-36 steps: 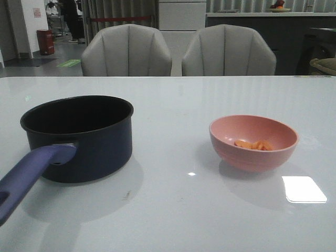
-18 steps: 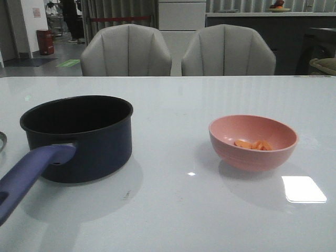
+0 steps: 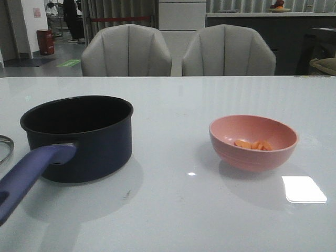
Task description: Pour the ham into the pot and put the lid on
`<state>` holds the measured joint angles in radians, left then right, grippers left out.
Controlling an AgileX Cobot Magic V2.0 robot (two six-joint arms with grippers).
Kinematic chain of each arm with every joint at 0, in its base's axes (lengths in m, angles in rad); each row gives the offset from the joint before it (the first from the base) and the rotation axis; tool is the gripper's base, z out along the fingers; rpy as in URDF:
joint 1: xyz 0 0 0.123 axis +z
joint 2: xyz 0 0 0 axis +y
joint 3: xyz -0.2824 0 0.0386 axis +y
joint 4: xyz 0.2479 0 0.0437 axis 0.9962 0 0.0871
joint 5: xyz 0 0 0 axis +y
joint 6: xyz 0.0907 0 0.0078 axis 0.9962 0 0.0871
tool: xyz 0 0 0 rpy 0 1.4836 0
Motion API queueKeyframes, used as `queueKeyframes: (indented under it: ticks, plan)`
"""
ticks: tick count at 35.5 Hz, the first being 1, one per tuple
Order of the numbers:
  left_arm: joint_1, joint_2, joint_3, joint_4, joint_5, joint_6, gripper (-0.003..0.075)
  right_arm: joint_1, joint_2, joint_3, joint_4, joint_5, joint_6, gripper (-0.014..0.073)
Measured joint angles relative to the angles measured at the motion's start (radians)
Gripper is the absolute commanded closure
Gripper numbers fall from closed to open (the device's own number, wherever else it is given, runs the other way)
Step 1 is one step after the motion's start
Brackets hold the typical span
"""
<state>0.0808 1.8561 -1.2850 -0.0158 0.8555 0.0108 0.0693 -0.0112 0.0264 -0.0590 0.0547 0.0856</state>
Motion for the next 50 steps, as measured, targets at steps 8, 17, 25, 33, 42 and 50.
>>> queueKeyframes:
  ticks: [8, 17, 25, 33, 42, 50]
  plan:
    - [-0.006, -0.150, 0.008, 0.006, 0.012, 0.000, 0.0115, 0.000, 0.000, 0.000, 0.000, 0.000, 0.000, 0.0434]
    - [-0.026, -0.490, 0.168, -0.006, -0.192, 0.000, 0.0115, 0.000, 0.000, 0.000, 0.000, 0.000, 0.000, 0.0434]
    - [-0.187, -0.769, 0.388, -0.008, -0.356, 0.000, 0.0115, 0.000, 0.000, 0.000, 0.000, 0.000, 0.000, 0.0434]
    - [-0.300, -1.102, 0.572, -0.008, -0.427, 0.002, 0.0115, 0.000, 0.000, 0.000, 0.000, 0.000, 0.000, 0.0434]
    - [-0.314, -1.464, 0.746, -0.019, -0.497, 0.002, 0.0116, 0.000, 0.000, 0.000, 0.000, 0.000, 0.000, 0.0434]
    - [-0.333, -1.658, 0.936, -0.043, -0.609, 0.002, 0.0116, 0.000, 0.000, 0.000, 0.000, 0.000, 0.000, 0.0434]
